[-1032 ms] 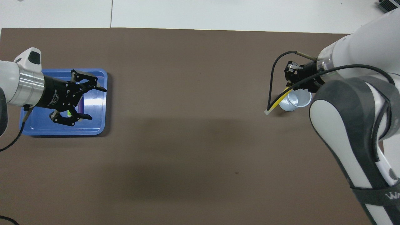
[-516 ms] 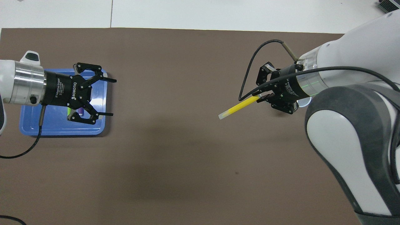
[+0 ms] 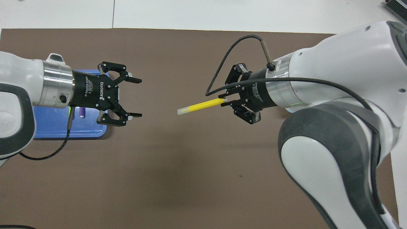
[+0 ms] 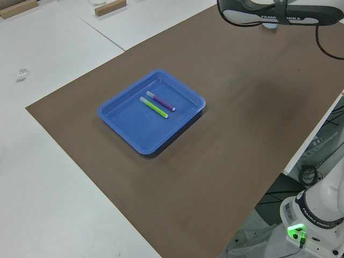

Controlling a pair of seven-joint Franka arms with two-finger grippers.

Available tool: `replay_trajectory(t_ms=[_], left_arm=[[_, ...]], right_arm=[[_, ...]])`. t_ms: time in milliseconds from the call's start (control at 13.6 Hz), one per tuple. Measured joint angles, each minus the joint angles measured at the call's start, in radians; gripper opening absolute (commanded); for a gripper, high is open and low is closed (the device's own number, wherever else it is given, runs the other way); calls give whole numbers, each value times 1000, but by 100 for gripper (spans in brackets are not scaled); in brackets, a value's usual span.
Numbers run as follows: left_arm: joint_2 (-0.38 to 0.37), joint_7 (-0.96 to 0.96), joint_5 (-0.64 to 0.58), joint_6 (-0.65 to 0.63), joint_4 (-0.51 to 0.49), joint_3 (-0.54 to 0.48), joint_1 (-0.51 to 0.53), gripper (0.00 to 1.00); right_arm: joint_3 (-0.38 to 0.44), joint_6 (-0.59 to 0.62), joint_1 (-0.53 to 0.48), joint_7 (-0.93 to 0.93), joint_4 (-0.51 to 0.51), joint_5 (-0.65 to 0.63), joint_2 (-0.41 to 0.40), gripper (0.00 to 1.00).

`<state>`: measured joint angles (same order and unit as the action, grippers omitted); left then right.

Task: Right arm passes pens to left for tray arrangement
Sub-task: 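Bring the yellow pen toward the left gripper with the right gripper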

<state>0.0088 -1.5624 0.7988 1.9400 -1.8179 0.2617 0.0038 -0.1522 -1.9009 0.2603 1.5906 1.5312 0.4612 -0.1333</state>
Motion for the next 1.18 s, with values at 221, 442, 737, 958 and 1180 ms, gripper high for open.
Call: replay_trajectory(t_ms=[221,442,737,958,1180], left_arm=[[-13,-122,-14,76,0,6,-74,96],[-14,-129,-16,77,0,4,-76,95],[-14,-154,-16,104,0,7,-106,89],[-14,-185,-16,129,0,8,-132,88],[-14,-210,-16,155,0,8,-153,88]], right_arm=[[-1,-38,26,139,0,5,0,0],[4,-38,23,147,2,31,0,0],[4,-38,22,147,6,32,0,0],[4,-38,23,147,11,32,0,0],[3,-38,24,147,14,32,0,0]])
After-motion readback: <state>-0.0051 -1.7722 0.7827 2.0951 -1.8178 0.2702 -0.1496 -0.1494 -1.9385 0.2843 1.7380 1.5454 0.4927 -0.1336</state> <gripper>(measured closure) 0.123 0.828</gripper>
